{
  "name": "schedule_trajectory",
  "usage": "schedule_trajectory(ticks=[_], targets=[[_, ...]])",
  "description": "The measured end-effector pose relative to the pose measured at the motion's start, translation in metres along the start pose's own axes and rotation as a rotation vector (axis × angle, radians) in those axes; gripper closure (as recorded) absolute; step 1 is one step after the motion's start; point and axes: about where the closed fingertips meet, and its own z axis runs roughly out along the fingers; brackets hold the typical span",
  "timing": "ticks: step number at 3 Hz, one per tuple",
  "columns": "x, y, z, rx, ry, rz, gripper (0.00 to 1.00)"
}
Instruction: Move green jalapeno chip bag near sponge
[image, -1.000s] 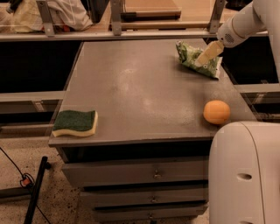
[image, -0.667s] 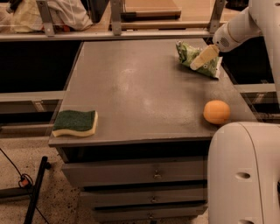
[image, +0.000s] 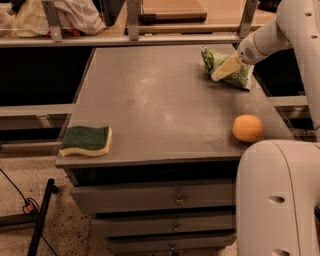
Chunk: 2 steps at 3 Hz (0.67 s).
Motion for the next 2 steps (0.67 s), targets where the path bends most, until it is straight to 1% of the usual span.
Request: schedule_trajectory(ticks=[1,2], targets=[[-0.001,-0.0056,0.008,0.041,0.026,-0.016,0.41],[-0.0006,-0.0106,0.0094,0.088,0.049,-0.041,0.65]])
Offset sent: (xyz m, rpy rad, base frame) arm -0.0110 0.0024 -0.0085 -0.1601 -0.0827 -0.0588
